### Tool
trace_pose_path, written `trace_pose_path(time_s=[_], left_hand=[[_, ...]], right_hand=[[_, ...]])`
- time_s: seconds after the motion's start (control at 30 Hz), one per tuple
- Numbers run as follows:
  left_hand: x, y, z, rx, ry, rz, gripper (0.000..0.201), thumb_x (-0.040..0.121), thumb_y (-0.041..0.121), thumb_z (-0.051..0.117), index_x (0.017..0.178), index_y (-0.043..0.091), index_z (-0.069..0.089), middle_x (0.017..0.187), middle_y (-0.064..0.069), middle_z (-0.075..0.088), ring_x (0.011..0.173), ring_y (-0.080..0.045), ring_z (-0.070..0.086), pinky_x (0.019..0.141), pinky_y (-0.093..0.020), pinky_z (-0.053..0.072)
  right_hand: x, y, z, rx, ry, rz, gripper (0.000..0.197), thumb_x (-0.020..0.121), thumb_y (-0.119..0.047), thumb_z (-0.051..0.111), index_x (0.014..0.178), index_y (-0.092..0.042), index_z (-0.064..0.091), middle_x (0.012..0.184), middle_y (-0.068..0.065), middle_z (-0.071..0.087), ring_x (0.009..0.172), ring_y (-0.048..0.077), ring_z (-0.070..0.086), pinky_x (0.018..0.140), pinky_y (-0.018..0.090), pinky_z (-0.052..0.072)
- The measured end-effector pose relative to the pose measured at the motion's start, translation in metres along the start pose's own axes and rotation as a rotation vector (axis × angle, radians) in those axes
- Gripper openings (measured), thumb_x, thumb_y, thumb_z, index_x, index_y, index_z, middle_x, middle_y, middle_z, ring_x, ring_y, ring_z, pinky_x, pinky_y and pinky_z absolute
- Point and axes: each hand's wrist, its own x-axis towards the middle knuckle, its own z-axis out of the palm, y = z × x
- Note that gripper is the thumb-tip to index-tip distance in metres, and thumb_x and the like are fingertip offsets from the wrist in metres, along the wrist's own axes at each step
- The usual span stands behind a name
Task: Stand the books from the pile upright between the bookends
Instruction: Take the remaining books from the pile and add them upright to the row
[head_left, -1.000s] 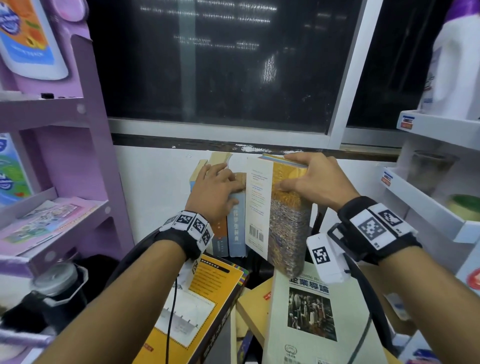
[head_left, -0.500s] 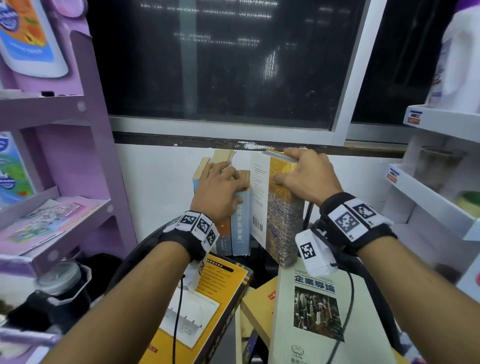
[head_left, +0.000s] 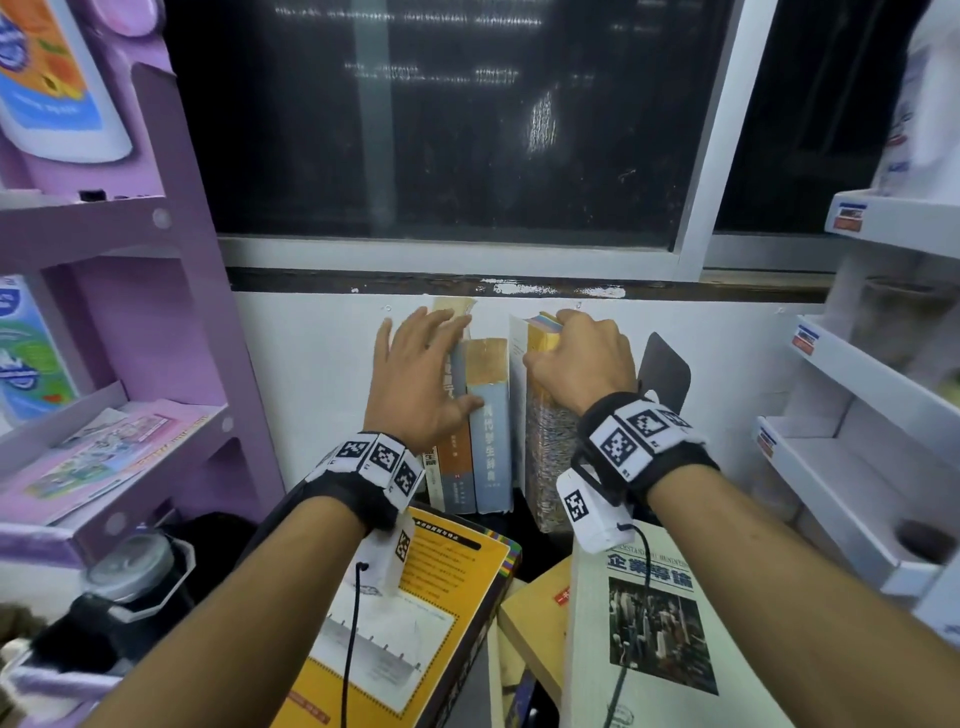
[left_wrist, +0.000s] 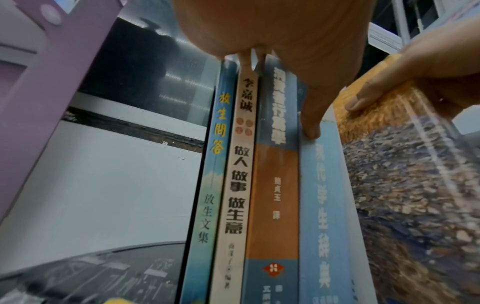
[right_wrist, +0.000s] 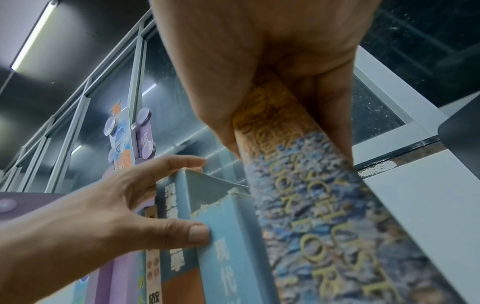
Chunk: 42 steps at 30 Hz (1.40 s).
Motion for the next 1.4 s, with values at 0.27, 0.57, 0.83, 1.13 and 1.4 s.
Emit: trace_pose_path(time_s=[0.27,0.57,0.83,1.13,1.4], left_hand=[[0.0,-0.007,0.007,-0.294,-0.002,-0.134,0.091,0.061,0.051,0.083,0.138,0.024,0.042,0.144,-0.001,0.043,0.132,-0.025,0.037,0.11,-0.044,0.034],[0.0,-0.004,0.006,-0.373,-0.008,-0.146,0.086,0.057,0.039,0.089,0.132,0.021,0.05,0.143,-0.002,0.042,0.131,-0.022,0.04,0.11,-0.041,0.035],[-0.005,0.001,0.006,-0.445,0.006,-0.234,0.085,0.06,0.035,0.088,0.135,0.026,0.049,0.147,-0.005,0.036,0.136,-0.02,0.034,0.112,-0.038,0.032],[-0.005,0.003,0.009,-0.467,0.01,-0.244,0.084,0.061,0.031,0.088,0.135,0.027,0.049,0.141,-0.004,0.04,0.131,-0.02,0.04,0.108,-0.034,0.037],[-0.005,0.004,0.01,-0.467,0.004,-0.236,0.083,0.062,0.03,0.088,0.134,0.028,0.048,0.14,-0.004,0.041,0.129,-0.019,0.041,0.105,-0.031,0.037]], right_hand=[[-0.004,0.006,0.013,-0.035,-0.014,-0.056,0.041,0.084,-0.028,0.061,0.119,-0.007,0.056,0.114,0.015,0.06,0.102,0.035,0.057,0.075,0.032,0.039],[-0.014,0.011,0.013,-0.062,-0.086,-0.136,0.069,0.08,-0.049,0.065,0.134,-0.011,0.046,0.129,0.012,0.047,0.114,0.03,0.053,0.09,0.036,0.043],[-0.029,0.028,0.001,-0.017,-0.34,-0.234,0.122,0.053,-0.043,0.092,0.151,-0.03,0.021,0.158,0.004,0.017,0.143,0.027,0.025,0.113,0.043,0.03],[-0.032,0.034,0.004,0.019,-0.332,-0.306,0.11,0.063,-0.027,0.09,0.15,-0.04,0.024,0.162,0.008,0.008,0.147,0.028,0.018,0.113,0.037,0.027],[-0.023,0.031,0.014,-0.083,-0.229,-0.324,0.102,0.068,-0.036,0.085,0.15,-0.037,0.026,0.158,0.011,0.021,0.14,0.031,0.026,0.112,0.041,0.028]])
